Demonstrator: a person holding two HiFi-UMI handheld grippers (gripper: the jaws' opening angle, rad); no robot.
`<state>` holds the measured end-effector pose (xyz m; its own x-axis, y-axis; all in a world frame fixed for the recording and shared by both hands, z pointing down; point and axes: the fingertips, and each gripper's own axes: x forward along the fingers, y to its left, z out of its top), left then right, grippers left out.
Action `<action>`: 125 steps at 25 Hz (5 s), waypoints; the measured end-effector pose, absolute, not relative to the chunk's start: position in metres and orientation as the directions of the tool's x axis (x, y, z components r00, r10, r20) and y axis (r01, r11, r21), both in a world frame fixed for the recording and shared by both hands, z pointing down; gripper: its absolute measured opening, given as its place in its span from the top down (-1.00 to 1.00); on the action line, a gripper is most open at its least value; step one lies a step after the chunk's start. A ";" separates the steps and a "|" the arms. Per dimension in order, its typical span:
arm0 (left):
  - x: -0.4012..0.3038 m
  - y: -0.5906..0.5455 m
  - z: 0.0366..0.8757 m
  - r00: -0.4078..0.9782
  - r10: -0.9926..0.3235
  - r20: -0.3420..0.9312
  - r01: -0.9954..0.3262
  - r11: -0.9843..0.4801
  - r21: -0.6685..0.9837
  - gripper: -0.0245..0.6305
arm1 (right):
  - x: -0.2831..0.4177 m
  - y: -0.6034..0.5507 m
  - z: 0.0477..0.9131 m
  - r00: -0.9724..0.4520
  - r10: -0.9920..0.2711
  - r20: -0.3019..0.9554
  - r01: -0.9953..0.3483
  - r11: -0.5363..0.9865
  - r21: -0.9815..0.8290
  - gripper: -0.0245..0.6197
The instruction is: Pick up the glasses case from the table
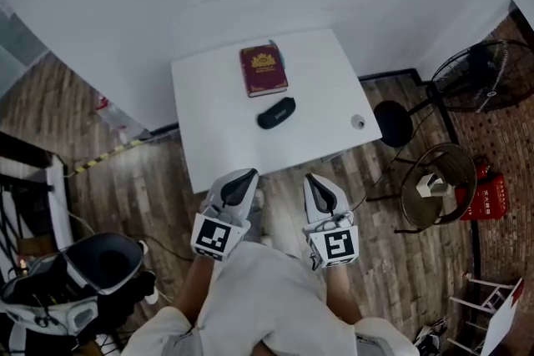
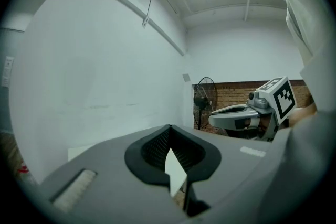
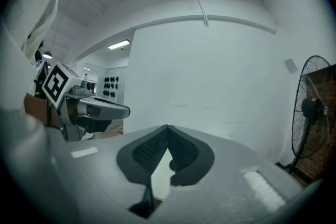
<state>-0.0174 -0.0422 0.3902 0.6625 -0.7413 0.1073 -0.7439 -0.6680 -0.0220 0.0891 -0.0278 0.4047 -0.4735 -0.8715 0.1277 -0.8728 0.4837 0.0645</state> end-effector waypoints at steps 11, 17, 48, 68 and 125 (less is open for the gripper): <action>-0.020 -0.132 0.411 0.709 -0.687 0.159 -0.699 -0.715 0.030 0.87 | 0.075 -0.117 0.417 -0.456 -0.873 0.176 -0.879 0.472 0.064 0.91; -0.019 -0.179 0.428 0.733 -0.656 0.181 -0.671 -0.740 0.038 0.87 | 0.073 -0.158 0.434 -0.424 -0.875 0.232 -0.892 0.448 0.064 0.91; 0.016 -0.281 0.547 0.671 -0.592 0.445 -0.681 -0.730 0.056 0.80 | 0.081 -0.253 0.535 -0.522 -0.732 0.437 -0.830 0.554 -0.064 0.91; 0.041 -0.297 0.641 0.590 -0.442 0.676 -0.622 -0.782 0.031 0.22 | 0.104 -0.267 0.601 -0.541 -0.647 0.537 -0.818 0.553 -0.158 0.91; 0.000 -0.300 0.532 0.624 -0.612 0.486 -0.692 -0.722 -0.021 -0.11 | 0.091 -0.263 0.512 -0.514 -0.767 0.384 -0.831 0.557 0.001 0.91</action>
